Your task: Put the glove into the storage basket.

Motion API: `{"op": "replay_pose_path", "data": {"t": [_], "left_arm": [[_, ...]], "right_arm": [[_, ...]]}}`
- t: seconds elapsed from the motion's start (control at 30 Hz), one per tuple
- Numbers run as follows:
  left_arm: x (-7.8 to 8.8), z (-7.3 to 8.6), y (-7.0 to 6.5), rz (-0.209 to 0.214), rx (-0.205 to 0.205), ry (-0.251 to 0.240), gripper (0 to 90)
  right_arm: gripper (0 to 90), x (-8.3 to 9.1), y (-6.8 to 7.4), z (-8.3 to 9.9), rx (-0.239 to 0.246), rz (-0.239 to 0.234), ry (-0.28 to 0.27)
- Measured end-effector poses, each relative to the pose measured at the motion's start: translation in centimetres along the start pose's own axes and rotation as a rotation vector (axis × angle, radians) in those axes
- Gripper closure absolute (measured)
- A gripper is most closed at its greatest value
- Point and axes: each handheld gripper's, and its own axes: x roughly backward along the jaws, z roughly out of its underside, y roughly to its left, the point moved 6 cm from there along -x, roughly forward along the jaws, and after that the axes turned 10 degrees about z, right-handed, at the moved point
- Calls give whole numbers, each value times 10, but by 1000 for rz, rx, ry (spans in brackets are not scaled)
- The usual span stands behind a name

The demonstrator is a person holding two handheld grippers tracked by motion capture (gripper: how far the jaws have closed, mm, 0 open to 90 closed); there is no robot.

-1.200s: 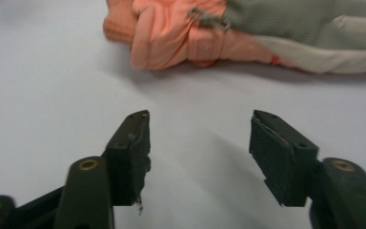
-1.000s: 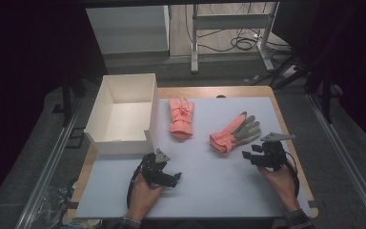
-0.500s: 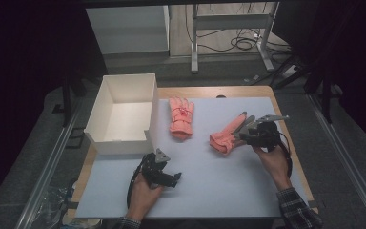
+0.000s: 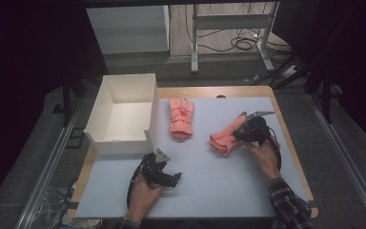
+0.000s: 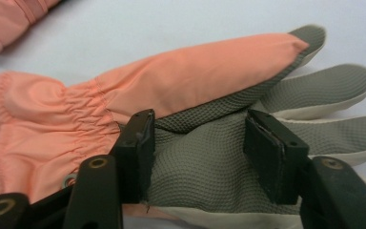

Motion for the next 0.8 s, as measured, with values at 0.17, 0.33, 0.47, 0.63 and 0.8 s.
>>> {"op": "replay_pose_path", "data": {"t": [0.17, 0.33, 0.47, 0.63, 0.8], "left_arm": [[0, 0, 0, 0, -1, 0, 0], [0, 0, 0, 0, -1, 1, 0], [0, 0, 0, 1, -1, 1, 0], [0, 0, 0, 0, -1, 1, 0], [0, 0, 0, 0, -1, 1, 0]], "right_arm": [[603, -4, 3, 6, 19, 39, -4], [778, -4, 6, 12, 13, 46, -25], [855, -3, 5, 10, 21, 57, -14], [871, -1, 4, 8, 9, 40, -19], [874, 5, 0, 6, -27, -7, -46]]}}
